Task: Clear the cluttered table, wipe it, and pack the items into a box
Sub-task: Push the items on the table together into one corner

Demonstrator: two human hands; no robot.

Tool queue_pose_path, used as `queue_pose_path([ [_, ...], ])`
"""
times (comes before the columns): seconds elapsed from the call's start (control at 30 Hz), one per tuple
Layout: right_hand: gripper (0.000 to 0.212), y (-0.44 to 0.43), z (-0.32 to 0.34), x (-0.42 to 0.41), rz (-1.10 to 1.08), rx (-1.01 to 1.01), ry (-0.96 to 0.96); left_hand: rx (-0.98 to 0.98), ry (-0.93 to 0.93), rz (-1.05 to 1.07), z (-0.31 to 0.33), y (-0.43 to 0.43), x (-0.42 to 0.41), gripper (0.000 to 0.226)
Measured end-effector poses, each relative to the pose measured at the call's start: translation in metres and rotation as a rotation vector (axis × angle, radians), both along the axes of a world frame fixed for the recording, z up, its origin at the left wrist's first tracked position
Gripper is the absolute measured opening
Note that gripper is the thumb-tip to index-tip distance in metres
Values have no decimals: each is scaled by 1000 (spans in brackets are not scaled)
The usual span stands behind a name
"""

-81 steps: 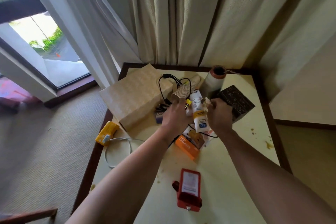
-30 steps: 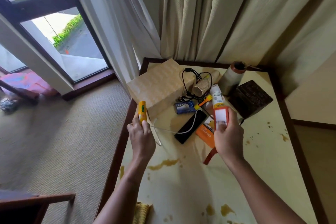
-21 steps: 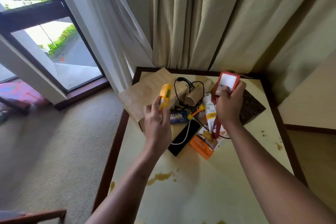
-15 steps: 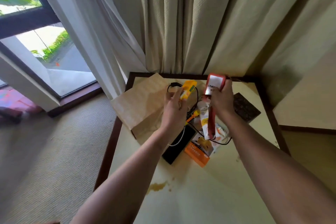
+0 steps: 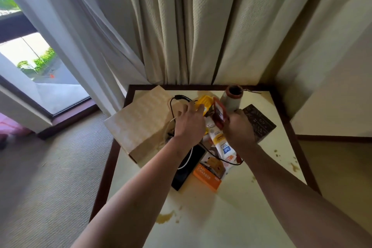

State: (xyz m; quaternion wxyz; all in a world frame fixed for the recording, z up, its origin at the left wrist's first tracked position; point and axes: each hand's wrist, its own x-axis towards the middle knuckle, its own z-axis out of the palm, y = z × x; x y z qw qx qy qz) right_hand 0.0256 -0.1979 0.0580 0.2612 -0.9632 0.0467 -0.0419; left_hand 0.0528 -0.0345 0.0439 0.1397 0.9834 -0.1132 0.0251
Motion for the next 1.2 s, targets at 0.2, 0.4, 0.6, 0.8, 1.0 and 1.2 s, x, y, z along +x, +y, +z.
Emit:
queue_pose_path([
  [0.2, 44, 8, -26, -35, 39, -64, -91, -201, -111, 219, -6, 46, -80, 29],
  [0.4, 72, 24, -73, -90, 169, -274, 113, 115, 394, 117, -57, 60, -121, 38],
  [0.6, 76, 30, -90, -104, 202, -296, 207, 61, 228, 69, -64, 50, -109, 24],
  [0.8, 74, 26, -97, -103, 210, -305, 181, -478, 57, 255, -33, 34, -69, 15],
  [1.0, 72, 24, -96, -105, 226, -254, 207, -457, 333, 227, -50, 12, -37, 17],
  [1.2, 61, 27, -77, -153, 220, -89, 76, -606, 309, 328, -35, 36, -70, 26],
])
